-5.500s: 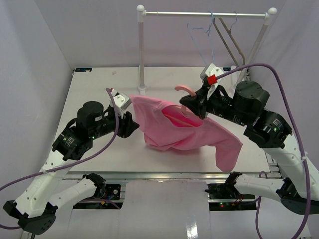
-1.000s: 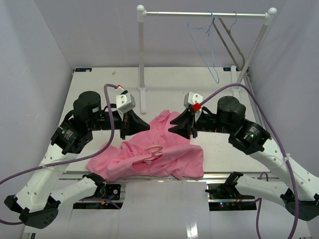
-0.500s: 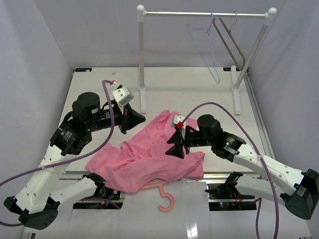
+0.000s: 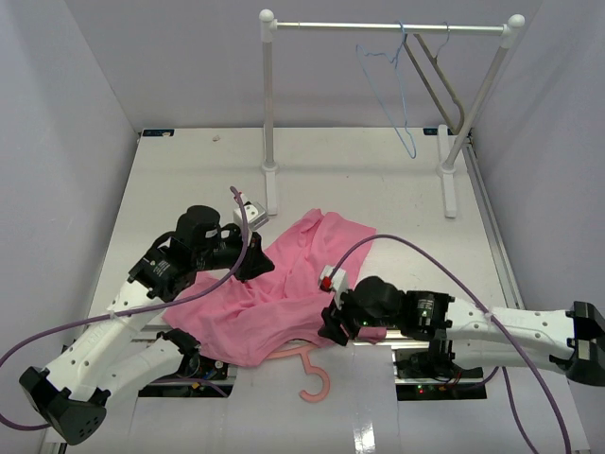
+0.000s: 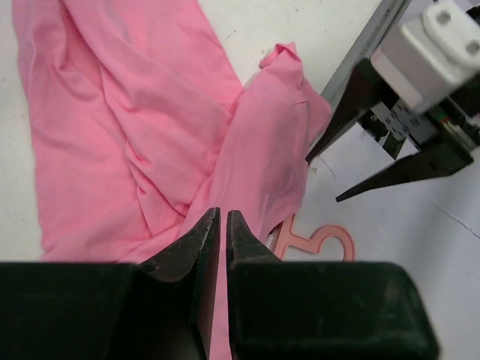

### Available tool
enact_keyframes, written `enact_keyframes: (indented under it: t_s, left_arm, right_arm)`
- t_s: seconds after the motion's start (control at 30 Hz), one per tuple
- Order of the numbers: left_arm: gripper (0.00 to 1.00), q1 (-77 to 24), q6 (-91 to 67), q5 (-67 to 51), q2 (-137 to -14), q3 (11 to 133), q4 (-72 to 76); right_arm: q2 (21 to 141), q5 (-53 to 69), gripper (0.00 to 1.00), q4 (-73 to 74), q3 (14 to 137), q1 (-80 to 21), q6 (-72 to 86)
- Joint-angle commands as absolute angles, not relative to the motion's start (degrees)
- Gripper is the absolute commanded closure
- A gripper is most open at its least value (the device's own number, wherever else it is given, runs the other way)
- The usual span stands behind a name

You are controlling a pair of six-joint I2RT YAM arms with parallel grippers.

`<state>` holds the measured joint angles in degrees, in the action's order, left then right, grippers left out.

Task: Place the t-shirt on the hanger
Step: Pick up the hanger at the center of the board.

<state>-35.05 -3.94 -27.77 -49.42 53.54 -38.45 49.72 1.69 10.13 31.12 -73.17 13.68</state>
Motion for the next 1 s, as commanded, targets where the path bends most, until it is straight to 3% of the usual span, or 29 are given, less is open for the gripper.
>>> enact_keyframes:
  t_s: [0.0, 0.23, 0.4, 0.97]
  left_arm:
    - [0.79, -35.25, -4.58, -25.23, -47.35, 52.26, -35.53]
    - [0.70, -35.24, -5.27, -23.24, -46.12, 51.94, -34.62]
    - [0.59, -35.24, -5.36, -22.46, -44.39, 52.25, -34.54]
    - [0.55, -35.24, -4.66, -22.60, -42.89, 51.36, -35.07]
  right_arm:
    - [52.39, -17.36, 0.44, 12.07, 30.06, -84.11, 24.62]
    - [64.60, -30.64, 0.45, 12.99, 31.51, -97.85, 33.42]
    - [73.06, -33.18, 0.44, 15.16, 35.19, -100.68, 36.87]
    - [79.27, -35.39, 0.42, 19.98, 43.23, -103.32, 40.27]
